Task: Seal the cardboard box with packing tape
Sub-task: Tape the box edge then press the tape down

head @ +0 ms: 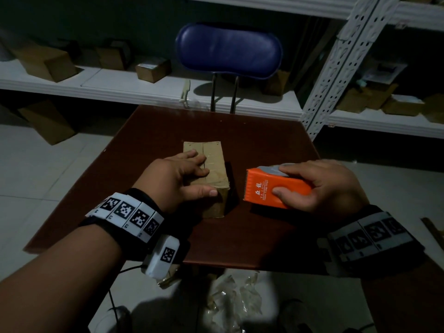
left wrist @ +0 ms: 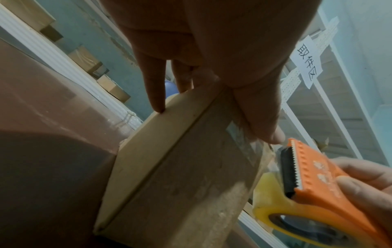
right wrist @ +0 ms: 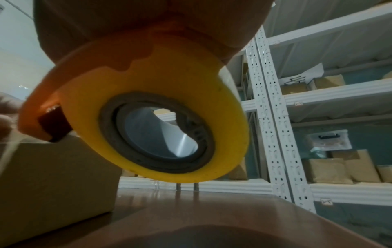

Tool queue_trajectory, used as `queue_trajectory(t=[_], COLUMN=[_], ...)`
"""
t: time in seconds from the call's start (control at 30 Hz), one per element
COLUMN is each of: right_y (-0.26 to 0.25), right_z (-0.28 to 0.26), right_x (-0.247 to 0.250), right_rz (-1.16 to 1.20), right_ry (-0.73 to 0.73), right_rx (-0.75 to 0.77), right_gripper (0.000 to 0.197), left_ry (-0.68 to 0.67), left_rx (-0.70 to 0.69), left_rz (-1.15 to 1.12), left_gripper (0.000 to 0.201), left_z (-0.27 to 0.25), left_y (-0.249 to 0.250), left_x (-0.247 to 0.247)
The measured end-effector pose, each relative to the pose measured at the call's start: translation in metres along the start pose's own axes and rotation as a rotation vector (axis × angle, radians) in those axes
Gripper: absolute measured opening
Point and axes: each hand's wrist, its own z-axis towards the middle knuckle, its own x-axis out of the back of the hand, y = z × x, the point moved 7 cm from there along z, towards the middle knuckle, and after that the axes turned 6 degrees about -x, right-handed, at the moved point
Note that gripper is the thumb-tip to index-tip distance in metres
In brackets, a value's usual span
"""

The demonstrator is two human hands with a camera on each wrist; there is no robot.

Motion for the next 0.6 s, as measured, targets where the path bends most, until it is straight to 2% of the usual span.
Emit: queue_trajectory(t=[0.43, 0.6], right_y=[-0.018, -0.021], right_z=[0.016, 0.027], right_x=[-0.003, -0.009], right_rz=[-0.093, -0.087], right_ry=[-0.147, -0.269], right_rx=[-0.086, -0.269], right_gripper=[0.069, 0.052], left_ry=[0.009, 0.032], left_rx=[-0.015, -0.006], left_rz=[0.01, 0.007], left_gripper=[0.065, 0.066], left_z=[0.001, 0.001], left_y=[0.0, 0.002], left_x=[0.0, 0.0])
